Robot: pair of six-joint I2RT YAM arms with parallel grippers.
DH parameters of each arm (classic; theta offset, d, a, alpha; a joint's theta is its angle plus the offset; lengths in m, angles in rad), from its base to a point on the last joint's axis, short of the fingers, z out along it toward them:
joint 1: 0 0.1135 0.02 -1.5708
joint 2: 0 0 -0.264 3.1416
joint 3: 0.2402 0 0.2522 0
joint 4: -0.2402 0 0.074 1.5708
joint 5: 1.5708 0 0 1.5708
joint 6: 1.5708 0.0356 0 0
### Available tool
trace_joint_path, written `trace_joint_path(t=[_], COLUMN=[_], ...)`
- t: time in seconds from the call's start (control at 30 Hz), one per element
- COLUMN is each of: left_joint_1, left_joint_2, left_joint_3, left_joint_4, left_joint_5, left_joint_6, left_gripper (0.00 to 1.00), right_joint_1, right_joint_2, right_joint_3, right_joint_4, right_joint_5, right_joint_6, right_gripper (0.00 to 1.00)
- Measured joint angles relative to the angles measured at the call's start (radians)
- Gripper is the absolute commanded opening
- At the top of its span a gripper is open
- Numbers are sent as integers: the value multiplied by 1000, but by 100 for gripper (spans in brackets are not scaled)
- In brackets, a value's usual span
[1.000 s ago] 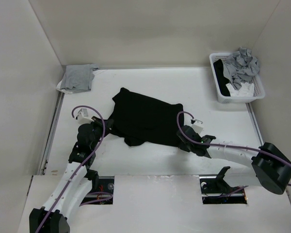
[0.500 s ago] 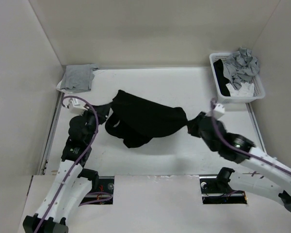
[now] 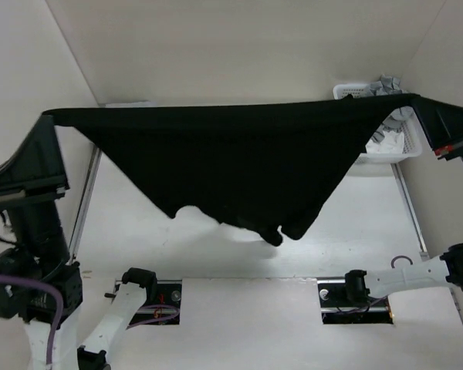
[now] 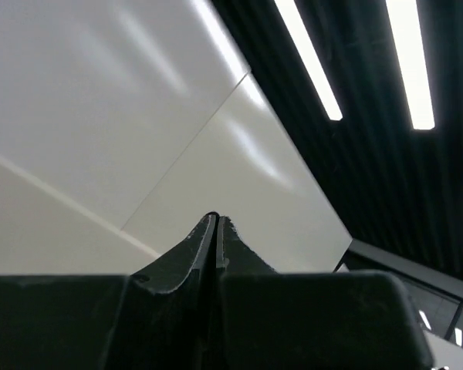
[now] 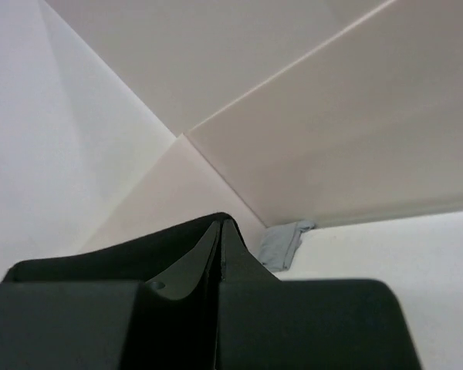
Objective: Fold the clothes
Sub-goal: Flatten the tank top out
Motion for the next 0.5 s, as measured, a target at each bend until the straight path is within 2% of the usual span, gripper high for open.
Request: trace_joint_path(t=[0.1, 0.23, 0.37, 0.5], left_joint_1=[21, 34, 38, 52], left_joint_2=[0, 10, 77, 227], left_joint_3=[58, 22, -86, -187], left_joint_4=[18, 28, 27, 18], left_joint_5=[-5, -14, -39, -68], left_joint_6=[10, 11, 13, 17], left_gripper=[1, 1, 1, 1], right_joint_1=[78, 83, -86, -376], right_joint_2=[71, 106, 108, 158], right_joint_3=[46, -43, -191, -248], right_joint_4=[147, 295, 346, 269], right_joint_5=[40, 62, 47, -87], right_joint_6=[-193, -362, -400, -273], right_gripper=[0, 0, 0, 0])
